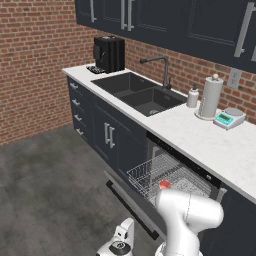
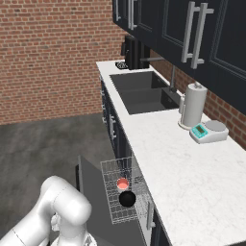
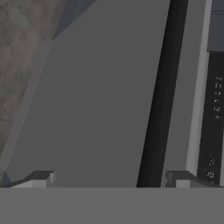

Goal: Pick up the cup and bowl from the counter, place them in the dishwasher, and close the dishwasher door.

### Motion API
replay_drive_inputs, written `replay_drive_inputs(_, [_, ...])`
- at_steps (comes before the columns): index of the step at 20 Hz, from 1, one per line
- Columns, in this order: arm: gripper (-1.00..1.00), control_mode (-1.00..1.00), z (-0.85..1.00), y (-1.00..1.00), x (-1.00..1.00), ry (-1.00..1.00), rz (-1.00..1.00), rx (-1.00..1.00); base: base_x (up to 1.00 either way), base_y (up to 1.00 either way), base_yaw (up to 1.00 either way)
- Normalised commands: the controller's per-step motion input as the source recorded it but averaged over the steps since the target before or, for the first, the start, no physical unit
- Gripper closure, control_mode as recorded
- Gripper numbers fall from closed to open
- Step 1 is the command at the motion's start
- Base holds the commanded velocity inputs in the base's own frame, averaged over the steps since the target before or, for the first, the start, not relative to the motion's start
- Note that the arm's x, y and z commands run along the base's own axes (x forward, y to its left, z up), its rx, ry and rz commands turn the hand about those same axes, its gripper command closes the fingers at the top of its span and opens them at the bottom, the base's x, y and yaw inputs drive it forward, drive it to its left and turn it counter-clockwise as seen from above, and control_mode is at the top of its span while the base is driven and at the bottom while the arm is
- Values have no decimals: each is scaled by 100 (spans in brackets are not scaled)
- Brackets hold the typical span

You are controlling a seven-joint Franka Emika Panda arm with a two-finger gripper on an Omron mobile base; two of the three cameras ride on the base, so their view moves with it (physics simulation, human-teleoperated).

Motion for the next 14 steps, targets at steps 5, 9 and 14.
replay_drive_inputs(5, [-100,-100,-29,-2,55,-6,0,-5,0,0,0])
replay_drive_inputs(9, [-100,-100,-15,-13,62,-7,-1,-10,0,0,0])
replay_drive_inputs(14, [-100,-100,-6,-23,62,-9,-5,-17,0,0,0])
